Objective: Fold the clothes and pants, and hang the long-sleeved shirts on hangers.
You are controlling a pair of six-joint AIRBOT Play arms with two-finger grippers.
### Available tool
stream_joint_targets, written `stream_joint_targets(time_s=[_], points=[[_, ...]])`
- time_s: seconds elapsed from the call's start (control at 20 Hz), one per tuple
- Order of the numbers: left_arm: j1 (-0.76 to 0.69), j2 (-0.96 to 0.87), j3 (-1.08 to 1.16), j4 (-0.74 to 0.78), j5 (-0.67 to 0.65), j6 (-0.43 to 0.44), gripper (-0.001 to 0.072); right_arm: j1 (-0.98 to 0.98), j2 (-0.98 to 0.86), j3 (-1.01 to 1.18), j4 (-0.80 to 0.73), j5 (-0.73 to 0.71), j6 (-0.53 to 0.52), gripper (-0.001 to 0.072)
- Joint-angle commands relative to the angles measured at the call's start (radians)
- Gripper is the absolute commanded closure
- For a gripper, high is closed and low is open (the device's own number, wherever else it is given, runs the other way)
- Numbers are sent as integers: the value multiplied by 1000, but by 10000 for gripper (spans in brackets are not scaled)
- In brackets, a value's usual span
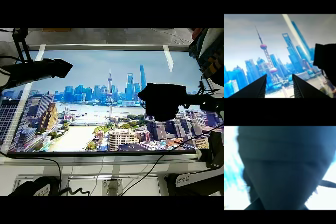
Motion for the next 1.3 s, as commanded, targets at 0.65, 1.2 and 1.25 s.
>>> stream_joint_targets(time_s=[0.65, 1.2, 1.25], points=[[1, 88, 0, 80, 0, 79, 364, -872, 539, 20, -735, 354, 412, 687], [1, 87, 0, 80, 0, 79, 361, -1024, 541, -179, -842, 282, 648, 6], [1, 87, 0, 80, 1, 79, 361, -1024, 541, -179, -838, 272, 648, 13]])
